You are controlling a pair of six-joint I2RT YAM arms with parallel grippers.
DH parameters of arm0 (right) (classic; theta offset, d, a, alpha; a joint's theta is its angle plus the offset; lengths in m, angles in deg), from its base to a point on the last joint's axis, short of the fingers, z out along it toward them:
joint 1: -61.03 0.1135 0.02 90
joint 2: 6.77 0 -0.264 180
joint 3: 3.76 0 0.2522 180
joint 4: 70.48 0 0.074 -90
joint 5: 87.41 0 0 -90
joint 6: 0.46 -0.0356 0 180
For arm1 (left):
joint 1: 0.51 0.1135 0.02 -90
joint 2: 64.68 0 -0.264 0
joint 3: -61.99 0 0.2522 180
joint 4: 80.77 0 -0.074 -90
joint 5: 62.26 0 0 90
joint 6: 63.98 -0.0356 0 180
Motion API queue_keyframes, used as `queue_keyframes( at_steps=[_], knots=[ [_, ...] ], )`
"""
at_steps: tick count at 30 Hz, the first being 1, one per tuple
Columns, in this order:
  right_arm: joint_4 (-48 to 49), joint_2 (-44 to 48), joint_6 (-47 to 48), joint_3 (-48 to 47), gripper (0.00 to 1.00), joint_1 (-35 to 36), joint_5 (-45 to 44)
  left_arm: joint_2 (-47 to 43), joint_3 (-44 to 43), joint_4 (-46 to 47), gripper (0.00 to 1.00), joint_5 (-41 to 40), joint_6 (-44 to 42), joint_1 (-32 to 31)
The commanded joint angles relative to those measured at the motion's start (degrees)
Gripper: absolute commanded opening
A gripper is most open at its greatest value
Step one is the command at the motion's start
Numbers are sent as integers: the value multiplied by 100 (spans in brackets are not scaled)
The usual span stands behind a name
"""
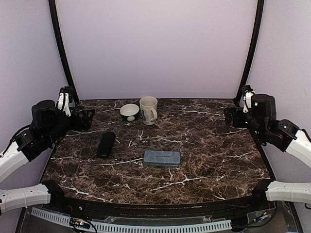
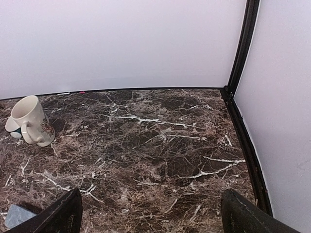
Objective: Organize the sunglasses
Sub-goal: Reset both arms
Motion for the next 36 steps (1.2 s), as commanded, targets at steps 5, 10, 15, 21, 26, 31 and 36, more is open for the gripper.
queue_keyframes(
  at_steps=[5,10,15,21,26,31,36],
  knots=[
    [387,15,161,127,100,-36,65,174,144,166,99,-154,48,11],
    [327,-16,196,64,100,-37,113,243,133,203,99,-161,58,15],
    [321,8,173,63,100,-36,137,299,131,187,99,-133,85,15],
    [335,6,135,81,99,-40,201,275,128,174,99,-179,80,11],
    [323,-13,135,55,100,-38,222,251,148,156,99,-199,110,11],
    [299,-16,135,50,100,-39,236,255,155,168,99,-203,126,13],
    [312,-21,135,46,99,-32,276,277,150,155,99,-195,145,11]
  ],
)
